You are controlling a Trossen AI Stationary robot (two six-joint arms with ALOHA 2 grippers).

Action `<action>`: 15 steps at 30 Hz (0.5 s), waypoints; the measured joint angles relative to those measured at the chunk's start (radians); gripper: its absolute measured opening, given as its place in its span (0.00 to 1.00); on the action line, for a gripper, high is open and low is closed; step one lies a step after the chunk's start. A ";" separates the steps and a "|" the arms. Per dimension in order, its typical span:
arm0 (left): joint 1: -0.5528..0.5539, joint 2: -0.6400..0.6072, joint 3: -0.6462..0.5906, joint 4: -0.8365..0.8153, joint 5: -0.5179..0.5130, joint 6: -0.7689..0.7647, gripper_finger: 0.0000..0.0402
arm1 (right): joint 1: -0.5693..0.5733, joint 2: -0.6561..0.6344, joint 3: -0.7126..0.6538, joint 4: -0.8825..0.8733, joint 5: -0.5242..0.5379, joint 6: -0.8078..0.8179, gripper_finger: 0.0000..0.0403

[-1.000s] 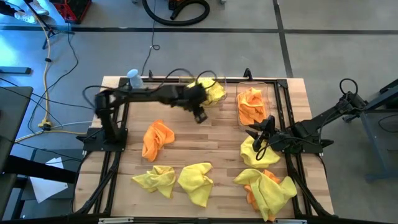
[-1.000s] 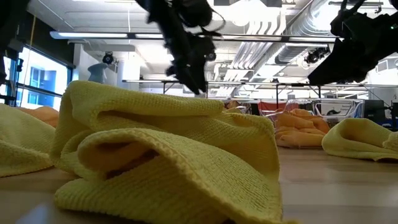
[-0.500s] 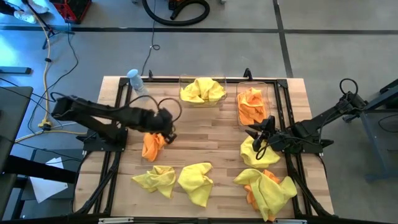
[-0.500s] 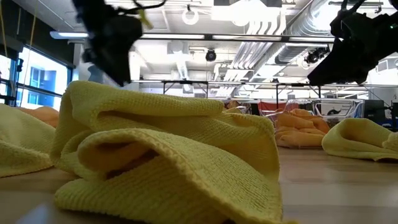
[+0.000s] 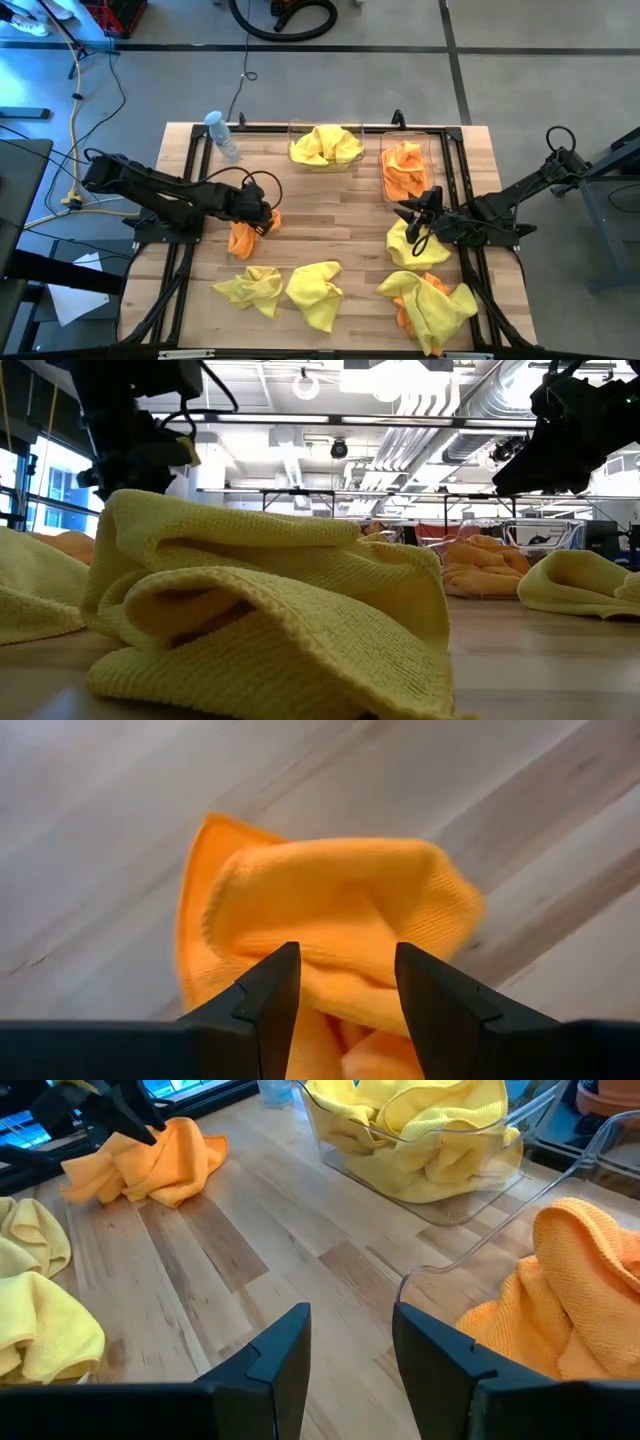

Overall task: Sort microfiber towel by color & place in baskets
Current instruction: Put the orange microfiber towel into the right transparent bin

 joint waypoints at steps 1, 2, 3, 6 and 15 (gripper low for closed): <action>0.000 0.000 -0.002 -0.002 -0.018 0.008 0.38 | 0.000 0.000 0.000 0.000 0.000 0.000 0.34; 0.000 0.000 -0.002 0.000 -0.044 0.035 0.38 | 0.000 0.000 0.000 0.000 0.000 -0.001 0.34; 0.000 0.000 -0.001 0.005 -0.072 0.082 0.38 | 0.000 0.000 0.000 0.000 0.000 -0.001 0.34; 0.008 0.000 0.020 0.010 -0.124 0.287 0.38 | 0.000 0.000 0.000 0.000 0.000 -0.001 0.34; 0.135 0.006 0.005 0.015 0.000 0.885 0.38 | 0.000 0.000 0.000 0.000 0.039 -0.021 0.34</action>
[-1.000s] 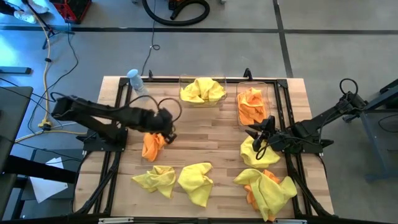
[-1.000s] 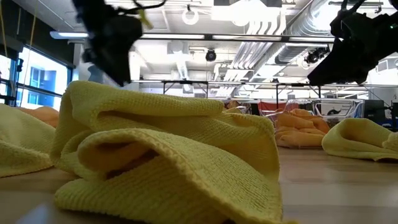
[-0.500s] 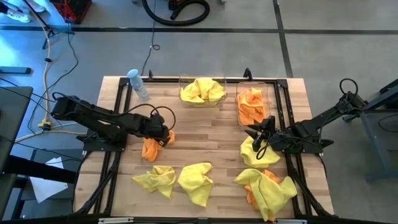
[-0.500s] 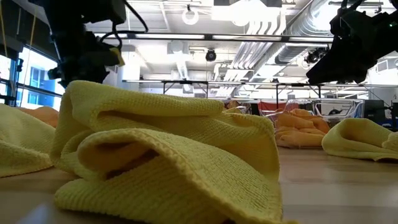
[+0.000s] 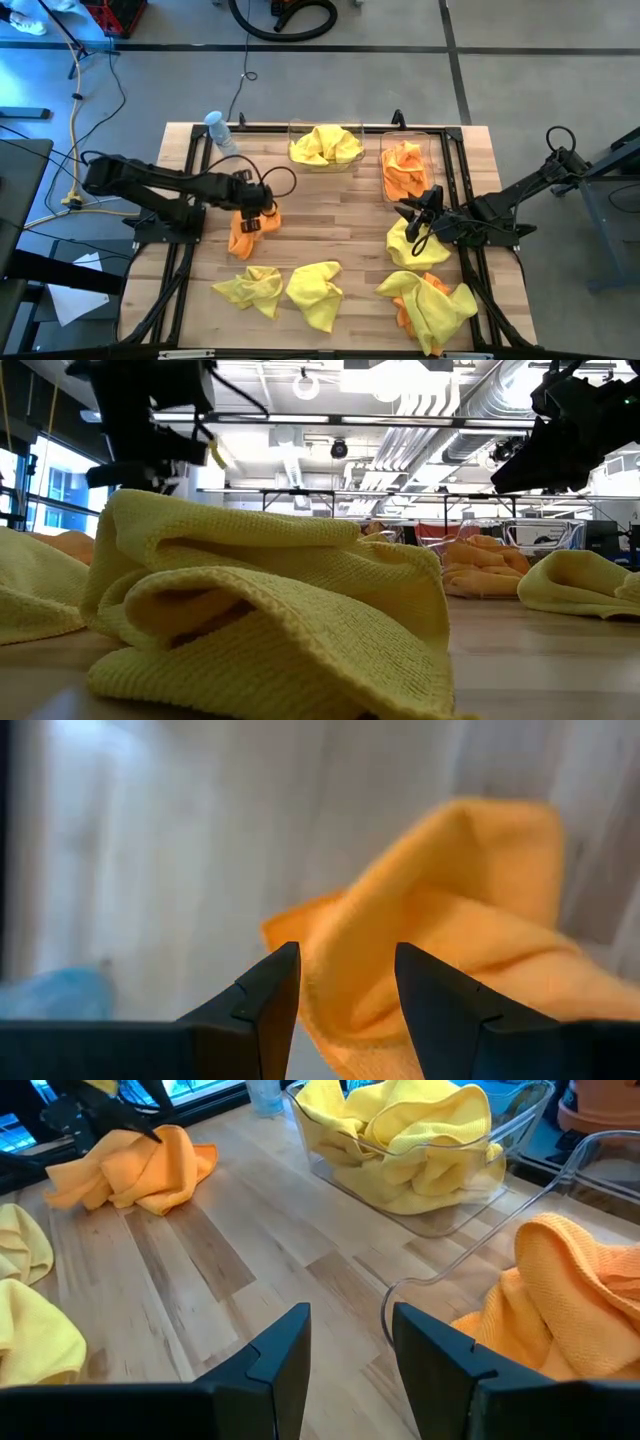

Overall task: Sort microfiber towel by color & place in baskets
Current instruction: Put the orange microfiber towel into the right transparent bin

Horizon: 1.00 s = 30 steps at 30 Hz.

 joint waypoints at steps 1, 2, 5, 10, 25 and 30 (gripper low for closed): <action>0.022 0.002 -0.007 0.003 0.025 0.023 0.38 | 0.000 0.000 0.000 0.000 0.000 -0.004 0.34; 0.043 0.003 -0.014 0.001 0.033 0.036 0.38 | 0.000 0.000 0.000 0.000 0.000 -0.006 0.34; 0.095 0.006 -0.021 0.014 0.032 0.049 0.38 | 0.000 0.000 0.000 -0.001 0.001 -0.007 0.34; 0.147 0.017 -0.021 0.044 0.112 0.057 0.35 | 0.000 0.000 0.000 -0.001 0.001 -0.007 0.34; 0.114 0.121 0.068 0.086 0.214 0.007 0.01 | 0.000 0.000 0.000 0.024 0.023 0.016 0.34; 0.111 0.119 0.230 0.106 0.188 0.082 0.00 | 0.000 0.001 0.000 0.065 0.111 0.004 0.34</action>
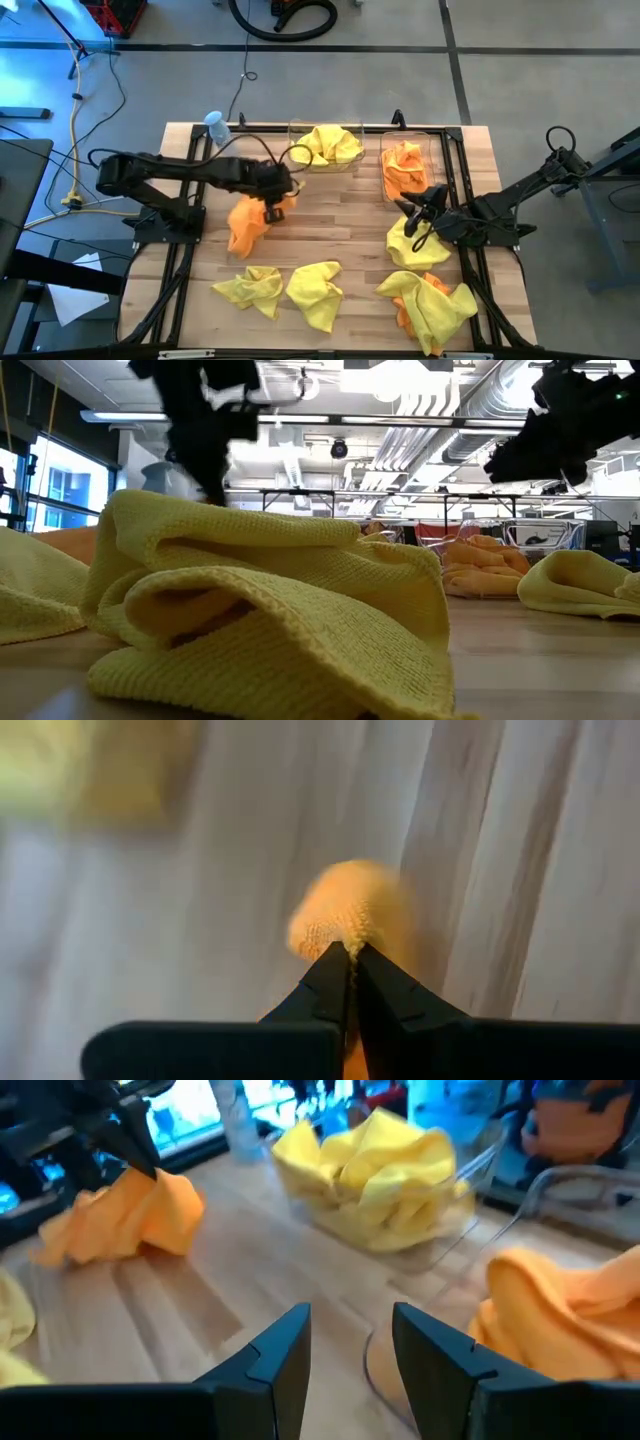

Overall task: Sort microfiber towel by color & place in baskets
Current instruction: Put the orange microfiber towel into the right transparent bin

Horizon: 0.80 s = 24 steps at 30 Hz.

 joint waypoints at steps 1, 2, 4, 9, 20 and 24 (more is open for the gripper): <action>0.000 0.000 0.029 0.020 0.000 0.021 0.00 | 0.000 0.000 0.000 0.020 0.017 -0.018 0.34; 0.000 0.000 0.057 0.047 0.001 0.046 0.00 | 0.000 0.000 0.000 0.045 0.028 -0.046 0.34; 0.000 0.000 0.111 0.094 0.021 0.096 0.00 | 0.000 0.000 0.000 0.104 0.037 -0.132 0.35; 0.000 0.009 0.227 0.205 0.087 0.172 0.00 | -0.049 0.001 0.000 0.327 -0.023 -0.372 0.39; 0.000 0.241 0.524 0.285 0.145 0.248 0.00 | -0.280 0.106 0.045 0.614 -0.356 -0.649 0.56; 0.002 0.357 0.689 0.271 0.205 0.275 0.00 | -0.344 0.184 0.128 0.577 -0.504 -0.699 0.57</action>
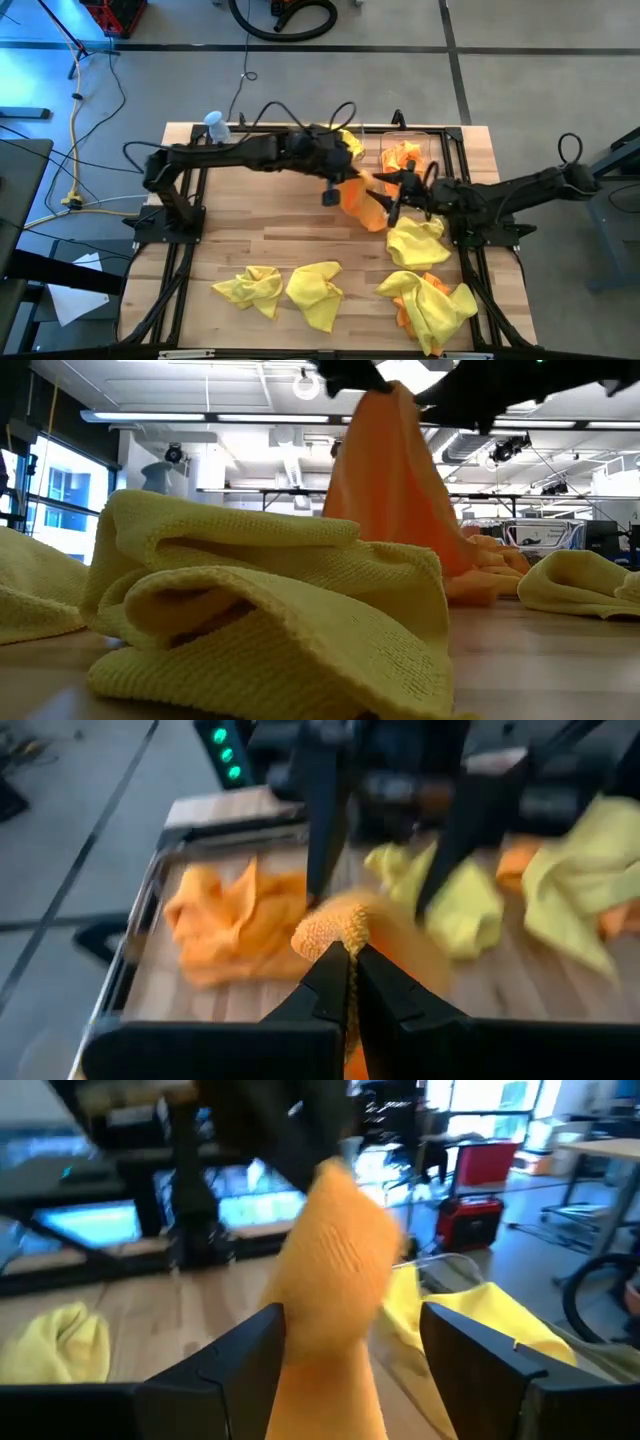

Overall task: Sort microfiber towel by color & place in baskets
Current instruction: Put the orange microfiber towel into the right transparent bin

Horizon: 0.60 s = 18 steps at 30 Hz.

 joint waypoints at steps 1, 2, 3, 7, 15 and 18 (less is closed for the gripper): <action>0.001 0.022 0.039 -0.004 0.015 0.004 0.00 | -0.011 0.019 0.025 -0.021 -0.022 -0.011 0.57; 0.002 0.043 0.074 -0.017 0.026 0.009 0.00 | -0.019 0.034 0.045 -0.044 -0.030 -0.020 0.57; 0.004 0.062 0.111 -0.022 0.035 0.014 0.00 | -0.027 0.051 0.063 -0.064 -0.031 -0.020 0.57; 0.009 0.107 0.210 -0.029 0.049 0.015 0.00 | -0.060 0.113 0.117 -0.097 -0.034 -0.028 0.56; 0.009 0.105 0.230 -0.067 0.049 0.007 0.00 | -0.101 0.168 0.136 -0.153 -0.033 -0.025 0.17; 0.009 0.105 0.230 -0.108 0.043 0.007 0.02 | -0.103 0.161 0.137 -0.179 -0.038 -0.019 0.03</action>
